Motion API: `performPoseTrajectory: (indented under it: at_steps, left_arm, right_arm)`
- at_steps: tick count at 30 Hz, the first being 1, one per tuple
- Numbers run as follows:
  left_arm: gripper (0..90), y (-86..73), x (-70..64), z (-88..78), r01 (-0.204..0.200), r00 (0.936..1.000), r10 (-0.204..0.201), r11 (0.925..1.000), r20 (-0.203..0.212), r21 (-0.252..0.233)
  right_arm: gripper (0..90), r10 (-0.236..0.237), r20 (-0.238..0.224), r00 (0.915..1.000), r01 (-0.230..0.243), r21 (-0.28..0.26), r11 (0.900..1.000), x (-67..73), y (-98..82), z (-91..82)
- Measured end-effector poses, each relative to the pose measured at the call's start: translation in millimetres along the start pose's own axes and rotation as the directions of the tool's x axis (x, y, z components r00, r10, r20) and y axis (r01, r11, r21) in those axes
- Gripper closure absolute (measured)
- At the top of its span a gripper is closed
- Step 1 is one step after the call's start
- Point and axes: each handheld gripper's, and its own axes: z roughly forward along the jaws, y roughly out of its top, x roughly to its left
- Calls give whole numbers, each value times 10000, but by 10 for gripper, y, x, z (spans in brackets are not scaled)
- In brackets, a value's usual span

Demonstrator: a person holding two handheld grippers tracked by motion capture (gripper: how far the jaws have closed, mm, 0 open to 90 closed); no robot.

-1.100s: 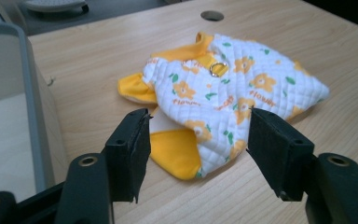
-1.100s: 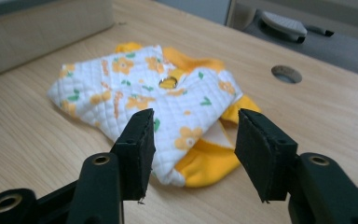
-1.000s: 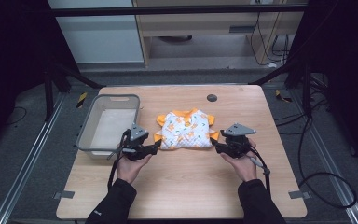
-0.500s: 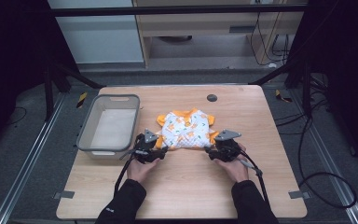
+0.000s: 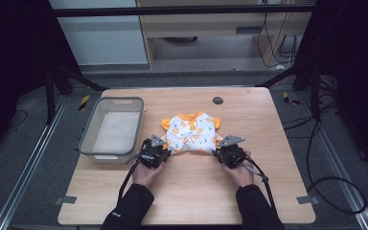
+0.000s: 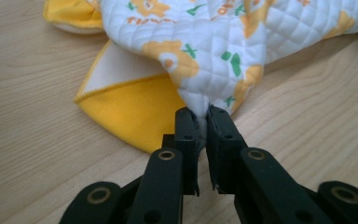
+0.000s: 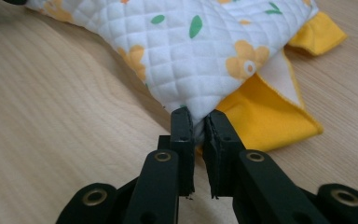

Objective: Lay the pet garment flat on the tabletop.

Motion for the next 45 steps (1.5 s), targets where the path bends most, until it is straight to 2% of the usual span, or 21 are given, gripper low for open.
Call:
performPoseTrajectory:
  at_steps: [3, 5, 6, 8, 9, 13, 18, 21, 24, 25, 26, 27, 29, 32, 34, 36, 38, 39, 42, 43, 45]
  left_arm:
    - [837, 10, -25, -145, -59, 9997, 62, 9999, 228, -103]
    - [837, 17, -52, -310, -119, 9984, 134, 9996, 554, -270]
    - [837, 17, -52, -310, -119, 9984, 134, 9996, 554, -270]
    - [838, 12, -105, -474, -117, 9952, 150, 9993, 964, -355]
    - [837, 12, -105, -474, -117, 9952, 150, 9993, 964, -355]
    - [837, 3, -237, -744, -364, 9900, 438, 9977, 1344, -568]
    - [837, 43, -298, -867, -469, 9877, 575, 9960, 1452, -757]
    - [837, 147, -275, -838, -245, 9908, 355, 9960, 1303, -855]
    - [836, 270, -188, -679, 450, 9913, -352, 9961, 1266, -760]
    - [836, 293, -168, -628, 532, 9924, -449, 9961, 1146, -705]
    - [836, 338, -91, -438, 943, 9929, -911, 9948, 769, -381]
    - [834, 338, -91, -438, 943, 9929, -911, 9948, 769, -381]
    - [831, 322, 3, -173, 1231, 9921, -1236, 9921, 225, 230]
    - [825, 285, 39, -58, 1354, 9907, -1358, 9900, 74, 405]
    - [812, 253, 55, 6, 1323, 9912, -1325, 9903, 33, 431]
    - [791, 235, 49, 15, 1247, 9922, -1246, 9915, -55, 367]
    - [647, 235, 29, -40, 1125, 9934, -1122, 9936, -224, 127]
    - [609, 248, 14, -147, 915, 9952, -922, 9956, -329, -219]
    - [553, 256, 14, -276, 762, 9965, -781, 9953, -306, -595]
    - [497, 246, 17, -400, 725, 9970, -747, 9927, -192, -959]
    - [471, 233, 13, -455, 677, 9974, -698, 9922, -163, -1043]
  right_arm:
    - [826, 4, -264, 9997, -7, -114, 9999, 31, 25, -118]
    - [825, -60, -556, 9984, 45, -275, 9996, 82, 37, -293]
    - [825, -60, -556, 9984, 45, -275, 9996, 82, 37, -293]
    - [826, -107, -855, 9963, 61, -533, 9986, 137, 4, -481]
    - [826, -107, -855, 9963, 61, -533, 9986, 137, 4, -481]
    - [826, -105, -1421, 9898, -11, -814, 9967, 212, -52, -738]
    - [827, -33, -1814, 9834, -194, -1230, 9922, 247, -49, -922]
    - [828, 290, -1865, 9820, -573, -1480, 9873, 217, 8, -945]
    - [827, 967, -1679, 9810, -1214, -1435, 9822, 136, 103, -838]
    - [826, 1283, -1522, 9800, -1502, -1418, 9784, 85, 139, -757]
    - [826, 1503, -1397, 9787, -1689, -1322, 9767, 54, 158, -699]
    - [826, 1503, -1397, 9787, -1689, -1322, 9767, 54, 158, -699]
    - [820, 2145, -138, 9766, -2150, -456, 9756, -94, 174, -304]
    - [817, 2258, 44, 9742, -2257, -183, 9740, -137, 135, -148]
    - [794, 2061, 354, 9779, -2056, -187, 9785, -137, 94, -35]
    - [783, 2022, 408, 9785, -2014, -217, 9793, -128, 96, -34]
    - [751, 1765, 560, 9827, -1744, -411, 9838, -116, 110, -77]
    - [708, 1634, 490, 9853, -1597, -711, 9846, -107, 130, -180]
    - [689, 1643, 385, 9857, -1598, -998, 9821, -110, 144, -313]
    - [668, 1541, 373, 9874, -1478, -1352, 9797, -132, 143, -460]
    - [656, 1555, 314, 9873, -1492, -1492, 9775, -141, 134, -531]
